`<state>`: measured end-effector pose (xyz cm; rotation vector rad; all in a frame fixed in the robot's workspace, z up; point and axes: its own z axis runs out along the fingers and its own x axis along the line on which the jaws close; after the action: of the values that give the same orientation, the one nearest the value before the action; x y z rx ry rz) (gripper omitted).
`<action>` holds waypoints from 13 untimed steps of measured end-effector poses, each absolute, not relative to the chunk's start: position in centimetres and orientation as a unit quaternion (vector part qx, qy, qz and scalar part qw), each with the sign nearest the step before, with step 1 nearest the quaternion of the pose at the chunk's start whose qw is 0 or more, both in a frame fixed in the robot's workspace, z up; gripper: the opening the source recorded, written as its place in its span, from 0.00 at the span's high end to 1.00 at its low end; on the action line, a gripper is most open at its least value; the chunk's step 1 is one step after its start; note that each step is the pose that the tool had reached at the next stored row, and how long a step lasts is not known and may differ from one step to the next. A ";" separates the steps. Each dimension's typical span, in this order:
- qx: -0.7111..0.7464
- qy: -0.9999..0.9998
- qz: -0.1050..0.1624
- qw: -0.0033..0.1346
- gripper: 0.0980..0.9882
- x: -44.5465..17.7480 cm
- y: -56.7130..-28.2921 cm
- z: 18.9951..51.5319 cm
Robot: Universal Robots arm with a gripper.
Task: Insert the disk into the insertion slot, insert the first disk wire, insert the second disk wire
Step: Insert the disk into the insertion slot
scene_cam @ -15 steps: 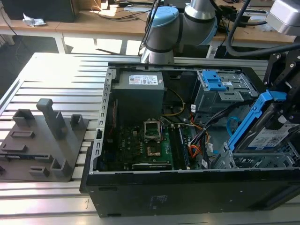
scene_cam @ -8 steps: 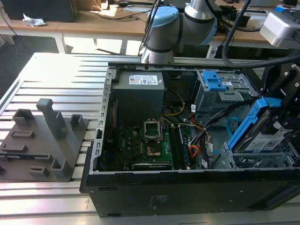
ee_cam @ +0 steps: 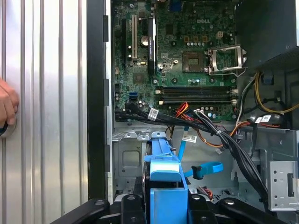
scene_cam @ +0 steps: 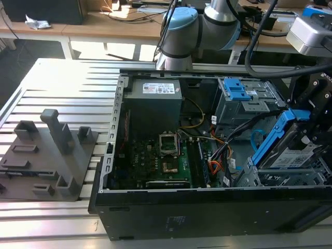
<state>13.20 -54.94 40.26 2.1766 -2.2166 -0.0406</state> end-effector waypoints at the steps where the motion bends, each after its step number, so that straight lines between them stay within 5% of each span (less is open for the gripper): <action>1: 0.700 -0.713 -0.013 0.017 0.70 13.2 -54.9 40.3; 13: 0.700 -0.713 -0.013 0.017 0.62 13.2 -54.9 40.2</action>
<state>13.20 -54.94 40.23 2.1765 -2.2166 -0.0405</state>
